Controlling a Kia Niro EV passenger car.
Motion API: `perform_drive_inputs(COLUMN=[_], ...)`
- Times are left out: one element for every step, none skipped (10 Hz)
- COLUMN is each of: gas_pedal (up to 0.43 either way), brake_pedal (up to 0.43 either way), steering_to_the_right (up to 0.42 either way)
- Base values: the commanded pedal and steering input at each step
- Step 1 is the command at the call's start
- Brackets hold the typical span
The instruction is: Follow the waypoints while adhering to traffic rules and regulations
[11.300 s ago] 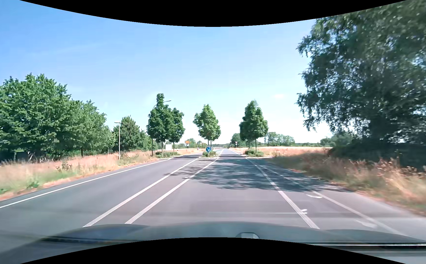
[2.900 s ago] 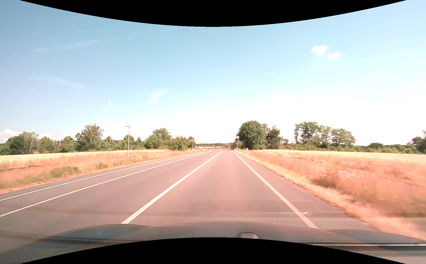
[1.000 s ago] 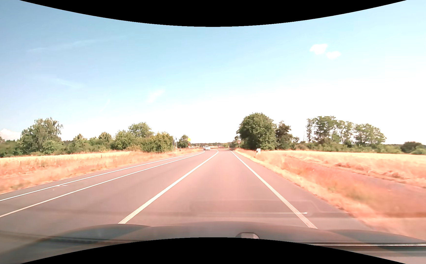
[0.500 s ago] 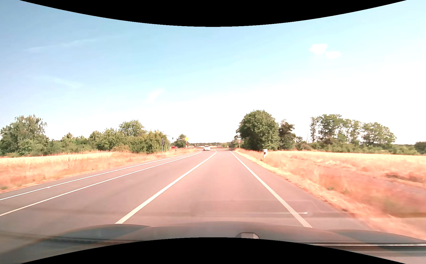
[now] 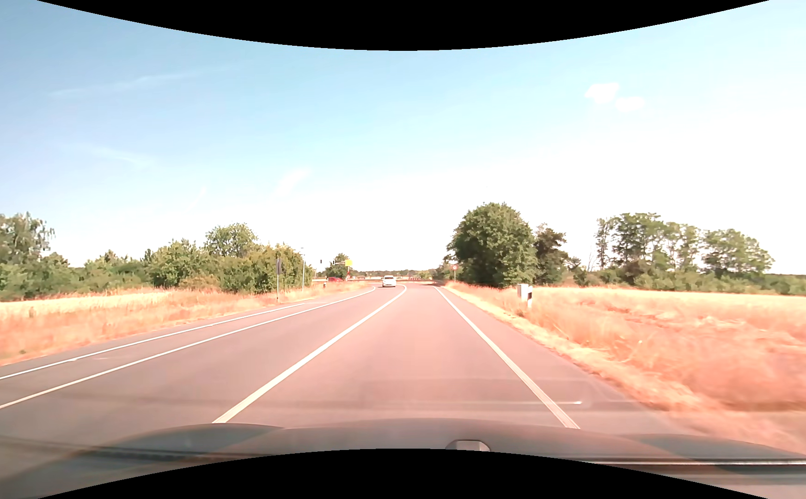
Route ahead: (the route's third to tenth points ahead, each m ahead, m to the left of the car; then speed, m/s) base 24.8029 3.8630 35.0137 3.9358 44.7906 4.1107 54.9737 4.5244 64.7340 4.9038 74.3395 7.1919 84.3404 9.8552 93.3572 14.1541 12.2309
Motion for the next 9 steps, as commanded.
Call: perform_drive_inputs(gas_pedal=[0.0, 0.0, 0.0, 0.0, 0.0, 0.0, 0.0, 0.0, 0.0], brake_pedal=[0.0, 0.0, 0.0, 0.0, 0.0, 0.0, 0.0, 0.0, 0.0], steering_to_the_right=[-0.006, -0.007, -0.007, -0.007, -0.007, -0.007, -0.007, -0.006, -0.006])
